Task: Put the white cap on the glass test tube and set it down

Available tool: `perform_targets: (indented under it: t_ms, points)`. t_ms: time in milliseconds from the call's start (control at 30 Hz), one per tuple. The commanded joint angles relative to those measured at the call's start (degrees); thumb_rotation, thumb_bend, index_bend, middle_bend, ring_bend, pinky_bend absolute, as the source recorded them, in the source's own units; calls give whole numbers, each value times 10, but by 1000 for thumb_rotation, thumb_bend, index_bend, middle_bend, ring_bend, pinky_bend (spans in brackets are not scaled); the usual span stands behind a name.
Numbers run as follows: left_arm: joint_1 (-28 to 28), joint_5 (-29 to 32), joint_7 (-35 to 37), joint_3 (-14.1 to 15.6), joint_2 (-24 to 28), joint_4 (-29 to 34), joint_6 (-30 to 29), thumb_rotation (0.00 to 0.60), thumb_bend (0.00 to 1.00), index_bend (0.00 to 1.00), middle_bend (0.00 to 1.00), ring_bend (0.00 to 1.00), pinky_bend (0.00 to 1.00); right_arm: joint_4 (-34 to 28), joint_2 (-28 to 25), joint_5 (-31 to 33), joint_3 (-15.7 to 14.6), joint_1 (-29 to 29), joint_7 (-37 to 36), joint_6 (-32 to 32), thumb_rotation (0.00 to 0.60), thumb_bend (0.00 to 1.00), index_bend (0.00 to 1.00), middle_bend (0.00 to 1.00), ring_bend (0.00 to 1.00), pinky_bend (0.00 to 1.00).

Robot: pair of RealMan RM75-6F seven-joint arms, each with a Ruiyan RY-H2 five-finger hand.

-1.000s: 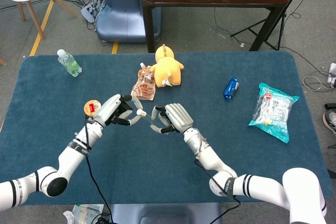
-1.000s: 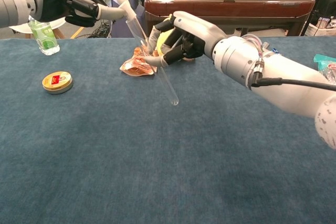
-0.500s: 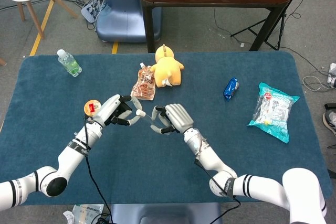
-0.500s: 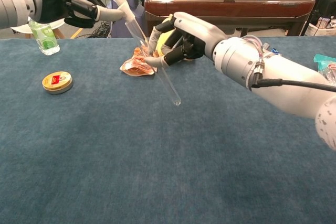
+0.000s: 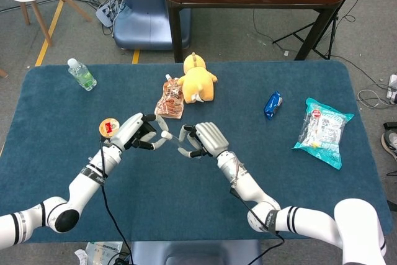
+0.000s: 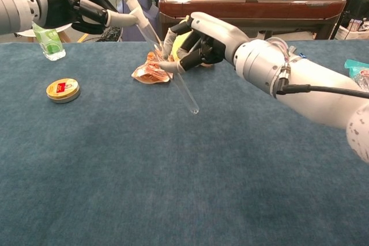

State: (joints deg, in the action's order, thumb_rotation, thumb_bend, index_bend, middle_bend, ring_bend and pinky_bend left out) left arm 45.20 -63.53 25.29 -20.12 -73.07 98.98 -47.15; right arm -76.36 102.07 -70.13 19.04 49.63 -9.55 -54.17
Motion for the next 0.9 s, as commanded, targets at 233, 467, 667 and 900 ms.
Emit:
perform_targets:
  t_ms: [233,467,667,900]
  points:
    - [3,-1,-6,3,-8,-6,0,600,320,535,1000,1000,1000,-2,2,6,3,3,4,3,600,647,652,882,1000,1000]
    - [3,-3,-9,4,-15,-10,-5,600,320,534,1000,1000,1000,-2,4,9,6,5,6,2,600,647,655,882,1000,1000]
    - [4,-7,-11,7,-13,-10,0,600,320,476,1000,1000,1000,-4,3,12,8,4,7,1,600,647,657,882,1000,1000]
    - [5,-15,-2,8,-5,-11,11,600,321,277,1000,1000,1000,-13,-8,16,5,4,18,8,600,652,658,882,1000,1000]
